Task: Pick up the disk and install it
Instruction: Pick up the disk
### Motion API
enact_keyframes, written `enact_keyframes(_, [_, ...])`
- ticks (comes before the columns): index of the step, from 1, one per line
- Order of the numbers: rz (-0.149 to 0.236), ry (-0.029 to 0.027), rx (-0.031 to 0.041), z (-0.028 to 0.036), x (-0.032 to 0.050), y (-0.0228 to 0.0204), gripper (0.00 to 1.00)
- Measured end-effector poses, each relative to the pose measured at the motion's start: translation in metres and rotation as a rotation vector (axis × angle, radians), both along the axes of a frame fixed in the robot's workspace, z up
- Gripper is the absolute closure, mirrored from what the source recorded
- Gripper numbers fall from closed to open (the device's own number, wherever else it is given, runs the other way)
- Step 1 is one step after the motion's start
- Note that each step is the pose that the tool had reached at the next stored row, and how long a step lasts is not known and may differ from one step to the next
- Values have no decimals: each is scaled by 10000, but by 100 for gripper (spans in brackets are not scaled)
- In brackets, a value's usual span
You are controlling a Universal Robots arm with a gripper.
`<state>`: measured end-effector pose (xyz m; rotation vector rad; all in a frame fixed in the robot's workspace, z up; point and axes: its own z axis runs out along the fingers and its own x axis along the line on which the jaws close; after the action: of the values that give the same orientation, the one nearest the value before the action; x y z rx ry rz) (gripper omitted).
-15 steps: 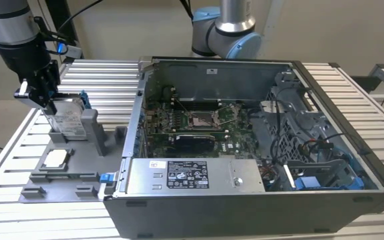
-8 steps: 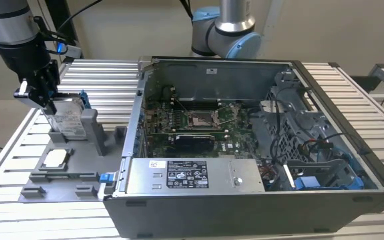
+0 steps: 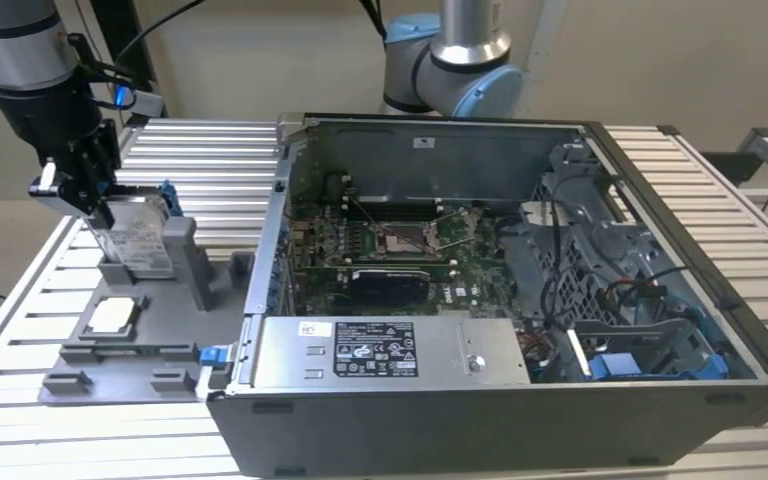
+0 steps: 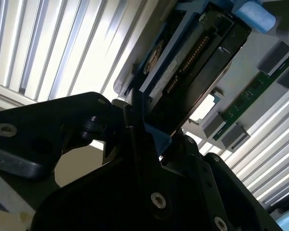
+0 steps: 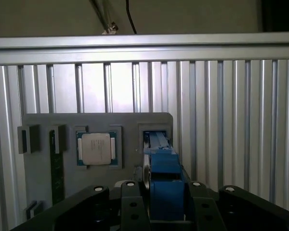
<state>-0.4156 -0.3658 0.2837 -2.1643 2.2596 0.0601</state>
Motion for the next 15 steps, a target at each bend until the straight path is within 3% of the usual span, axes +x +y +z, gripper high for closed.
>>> enact_keyframes(1, [-1,1,-58,1,0,1,100])
enact_keyframes(2, [1,2,-190,1,0,1,100])
enact_keyframes(3, [2,3,-370,1,0,11,100])
enact_keyframes(4, [2,2,-452,1,0,18,100])
enact_keyframes(5, [2,2,-446,1,0,17,100])
enact_keyframes(7, [2,1,-318,1,0,19,100])
enact_keyframes(15, [1,-1,-273,1,0,19,100])
